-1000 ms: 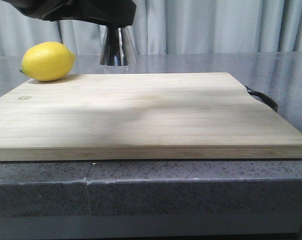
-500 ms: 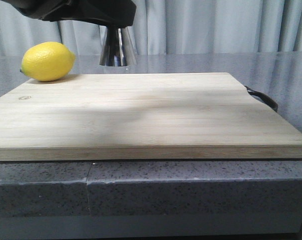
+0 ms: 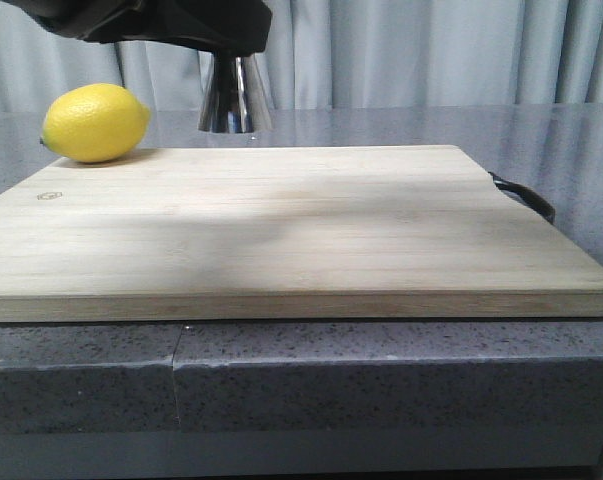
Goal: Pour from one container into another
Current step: 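Tilt the beaker with the right gripper, pouring liquid into the jigger cup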
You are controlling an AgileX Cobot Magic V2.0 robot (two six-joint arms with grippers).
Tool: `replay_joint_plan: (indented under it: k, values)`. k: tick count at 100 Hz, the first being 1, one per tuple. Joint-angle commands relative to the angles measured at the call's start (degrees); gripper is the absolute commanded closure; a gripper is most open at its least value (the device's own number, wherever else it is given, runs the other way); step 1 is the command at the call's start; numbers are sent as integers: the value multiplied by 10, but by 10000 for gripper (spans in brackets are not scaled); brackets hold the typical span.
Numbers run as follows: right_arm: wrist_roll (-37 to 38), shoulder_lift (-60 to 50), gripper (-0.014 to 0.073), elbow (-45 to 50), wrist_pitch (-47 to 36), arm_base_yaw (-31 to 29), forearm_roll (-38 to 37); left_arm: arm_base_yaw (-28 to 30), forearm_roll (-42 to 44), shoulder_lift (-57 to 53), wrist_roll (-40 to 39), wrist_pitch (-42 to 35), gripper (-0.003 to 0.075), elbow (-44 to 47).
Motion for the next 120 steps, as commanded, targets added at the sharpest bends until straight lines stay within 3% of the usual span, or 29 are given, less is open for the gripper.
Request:
replay_joint_plan:
  k: [1, 120]
  values:
    - [-6, -20, 412, -21, -33, 1, 13, -3, 2, -12, -1, -46, 739, -19]
    - [-87, -20, 412, -21, -31, 1, 13, -3, 2, -12, -1, -45, 739, -19]
